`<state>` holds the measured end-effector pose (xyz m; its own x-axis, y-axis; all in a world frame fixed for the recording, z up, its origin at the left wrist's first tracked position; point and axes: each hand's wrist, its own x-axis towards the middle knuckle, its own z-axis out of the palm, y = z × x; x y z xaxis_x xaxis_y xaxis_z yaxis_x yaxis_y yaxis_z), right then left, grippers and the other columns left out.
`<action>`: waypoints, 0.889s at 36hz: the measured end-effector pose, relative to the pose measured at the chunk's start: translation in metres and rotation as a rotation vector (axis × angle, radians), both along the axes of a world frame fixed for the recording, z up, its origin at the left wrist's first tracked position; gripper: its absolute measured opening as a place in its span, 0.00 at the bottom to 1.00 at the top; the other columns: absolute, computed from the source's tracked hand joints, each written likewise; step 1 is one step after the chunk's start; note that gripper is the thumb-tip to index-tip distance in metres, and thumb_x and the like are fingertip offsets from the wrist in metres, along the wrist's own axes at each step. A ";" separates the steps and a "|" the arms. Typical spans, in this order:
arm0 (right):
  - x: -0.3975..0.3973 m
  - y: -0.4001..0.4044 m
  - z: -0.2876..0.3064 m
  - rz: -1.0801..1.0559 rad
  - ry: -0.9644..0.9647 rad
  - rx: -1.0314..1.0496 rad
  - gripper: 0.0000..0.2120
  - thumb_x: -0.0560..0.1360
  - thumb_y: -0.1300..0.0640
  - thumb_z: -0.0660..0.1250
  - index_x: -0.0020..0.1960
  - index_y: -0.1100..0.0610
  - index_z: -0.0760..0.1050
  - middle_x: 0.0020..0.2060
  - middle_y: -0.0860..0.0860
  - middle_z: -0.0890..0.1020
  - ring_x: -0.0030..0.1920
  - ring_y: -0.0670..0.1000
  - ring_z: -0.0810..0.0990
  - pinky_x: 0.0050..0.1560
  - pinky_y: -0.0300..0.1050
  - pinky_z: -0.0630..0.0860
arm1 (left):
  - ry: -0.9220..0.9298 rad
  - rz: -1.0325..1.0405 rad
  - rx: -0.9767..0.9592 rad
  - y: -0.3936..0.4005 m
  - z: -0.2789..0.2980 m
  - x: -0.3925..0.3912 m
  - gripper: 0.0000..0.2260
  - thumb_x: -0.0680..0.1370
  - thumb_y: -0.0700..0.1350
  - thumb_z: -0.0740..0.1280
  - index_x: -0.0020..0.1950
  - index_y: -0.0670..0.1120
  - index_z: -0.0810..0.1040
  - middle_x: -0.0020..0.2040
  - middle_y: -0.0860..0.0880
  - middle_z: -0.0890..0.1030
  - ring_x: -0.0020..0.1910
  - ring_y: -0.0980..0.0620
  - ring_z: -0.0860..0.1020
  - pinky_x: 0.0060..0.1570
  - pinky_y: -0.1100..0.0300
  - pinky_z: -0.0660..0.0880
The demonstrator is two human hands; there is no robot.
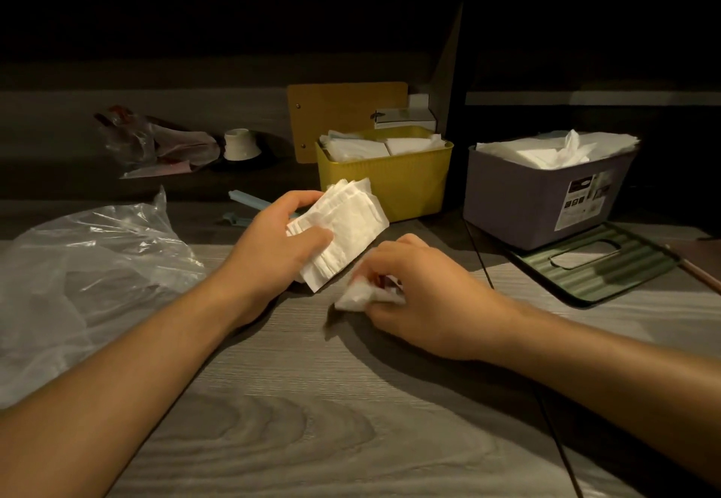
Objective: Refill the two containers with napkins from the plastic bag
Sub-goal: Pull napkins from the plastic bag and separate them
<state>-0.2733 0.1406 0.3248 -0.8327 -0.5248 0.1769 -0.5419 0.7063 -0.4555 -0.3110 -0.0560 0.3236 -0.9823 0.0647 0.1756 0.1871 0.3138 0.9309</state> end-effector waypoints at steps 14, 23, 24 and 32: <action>-0.012 0.012 -0.002 -0.072 0.072 -0.399 0.09 0.80 0.54 0.67 0.57 0.48 0.84 0.48 0.40 0.81 0.50 0.41 0.79 0.49 0.34 0.76 | -0.037 -0.099 0.035 -0.004 0.001 0.001 0.15 0.79 0.36 0.66 0.61 0.52 0.81 0.54 0.50 0.84 0.50 0.51 0.84 0.41 0.60 0.79; -0.014 0.016 0.009 0.083 -0.517 -1.048 0.05 0.72 0.57 0.70 0.48 0.55 0.79 0.44 0.52 0.85 0.44 0.50 0.85 0.38 0.41 0.80 | -0.128 -0.178 0.082 -0.005 0.005 0.003 0.14 0.80 0.40 0.69 0.62 0.56 0.80 0.55 0.51 0.83 0.50 0.48 0.84 0.41 0.53 0.82; -0.015 0.015 0.010 0.088 -0.550 -1.077 0.06 0.72 0.58 0.69 0.49 0.56 0.78 0.43 0.52 0.84 0.43 0.50 0.85 0.37 0.42 0.80 | -0.152 -0.201 0.098 -0.005 0.006 0.004 0.14 0.79 0.41 0.69 0.62 0.56 0.80 0.56 0.50 0.82 0.49 0.48 0.84 0.39 0.54 0.82; -0.025 0.017 -0.002 -0.209 -0.320 -0.869 0.02 0.80 0.59 0.68 0.52 0.57 0.77 0.45 0.56 0.85 0.43 0.56 0.85 0.36 0.41 0.80 | -0.198 -0.185 0.190 0.001 0.011 0.008 0.14 0.79 0.57 0.63 0.58 0.54 0.83 0.54 0.52 0.85 0.55 0.50 0.83 0.57 0.50 0.79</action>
<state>-0.2982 0.1577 0.3233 -0.9714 -0.1522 0.1823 -0.2011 0.1189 -0.9723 -0.3031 -0.0550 0.3343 -0.9733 0.2294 0.0079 0.0337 0.1088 0.9935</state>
